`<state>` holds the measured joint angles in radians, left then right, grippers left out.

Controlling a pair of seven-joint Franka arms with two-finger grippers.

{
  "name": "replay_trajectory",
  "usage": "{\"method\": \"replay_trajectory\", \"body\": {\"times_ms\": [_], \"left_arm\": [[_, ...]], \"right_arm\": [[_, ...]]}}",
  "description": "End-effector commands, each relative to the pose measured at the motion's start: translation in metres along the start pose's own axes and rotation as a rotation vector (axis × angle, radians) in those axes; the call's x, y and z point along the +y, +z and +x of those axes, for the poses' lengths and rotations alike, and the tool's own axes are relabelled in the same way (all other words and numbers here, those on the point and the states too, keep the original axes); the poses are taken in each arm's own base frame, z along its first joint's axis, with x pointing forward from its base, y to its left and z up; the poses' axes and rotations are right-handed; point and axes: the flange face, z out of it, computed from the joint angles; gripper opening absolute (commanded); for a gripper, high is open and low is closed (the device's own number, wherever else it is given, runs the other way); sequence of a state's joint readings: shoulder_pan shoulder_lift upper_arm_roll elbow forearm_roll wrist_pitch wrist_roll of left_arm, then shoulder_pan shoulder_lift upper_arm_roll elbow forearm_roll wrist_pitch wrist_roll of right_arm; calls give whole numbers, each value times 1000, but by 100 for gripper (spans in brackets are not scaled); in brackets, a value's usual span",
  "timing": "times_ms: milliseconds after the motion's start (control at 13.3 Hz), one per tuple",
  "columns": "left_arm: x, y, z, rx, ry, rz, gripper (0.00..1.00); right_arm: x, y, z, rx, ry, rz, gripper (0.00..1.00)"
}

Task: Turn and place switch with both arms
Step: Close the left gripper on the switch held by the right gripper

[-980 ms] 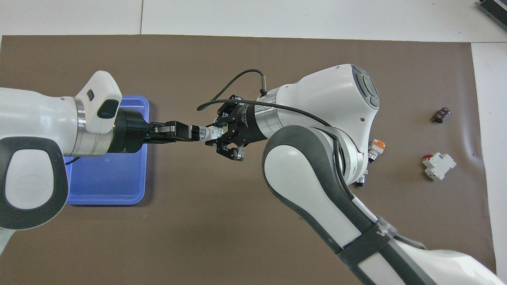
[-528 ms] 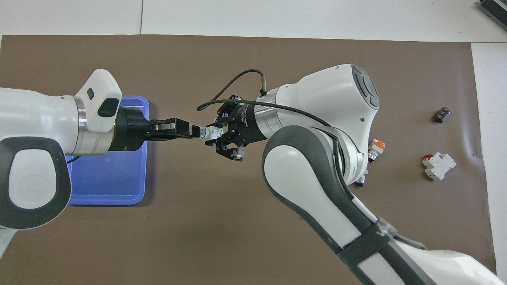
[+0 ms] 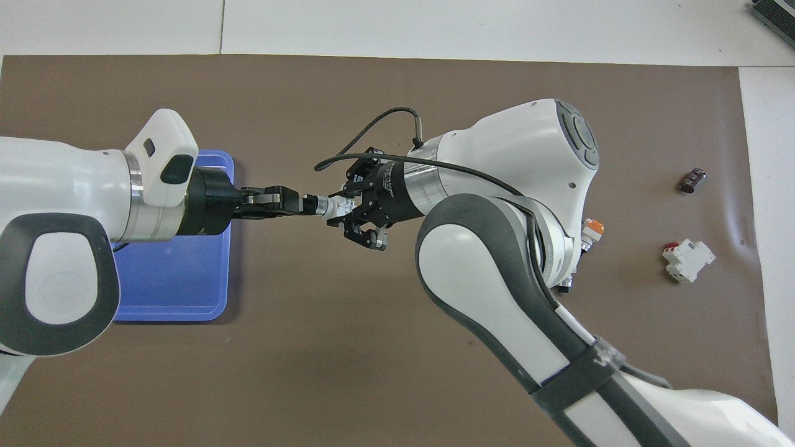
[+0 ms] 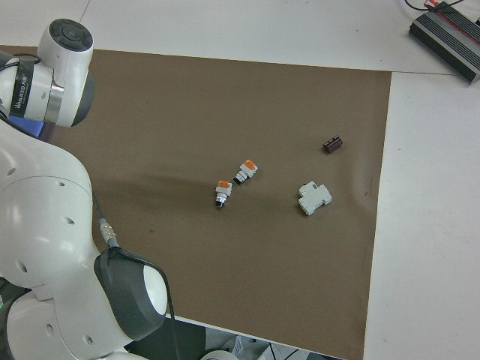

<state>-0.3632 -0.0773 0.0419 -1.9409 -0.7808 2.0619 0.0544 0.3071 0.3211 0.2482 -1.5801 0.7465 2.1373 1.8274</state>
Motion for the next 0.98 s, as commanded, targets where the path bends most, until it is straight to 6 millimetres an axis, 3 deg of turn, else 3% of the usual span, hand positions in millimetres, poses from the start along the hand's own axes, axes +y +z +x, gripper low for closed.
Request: {"method": "replay_trajectory", "body": {"times_ms": [0,452,905], "left_arm": [[9,14,-5,-12,21,-16,0],[9,14,-5,-14,1,-17,0],[9,15,-6,-17,-254,-15,0]], "right_arm": [[8,0,-11,0,11,-6,0],[8,0,-11,1,10,-6,0],[8,0,-11,1,10,-6,0]]}}
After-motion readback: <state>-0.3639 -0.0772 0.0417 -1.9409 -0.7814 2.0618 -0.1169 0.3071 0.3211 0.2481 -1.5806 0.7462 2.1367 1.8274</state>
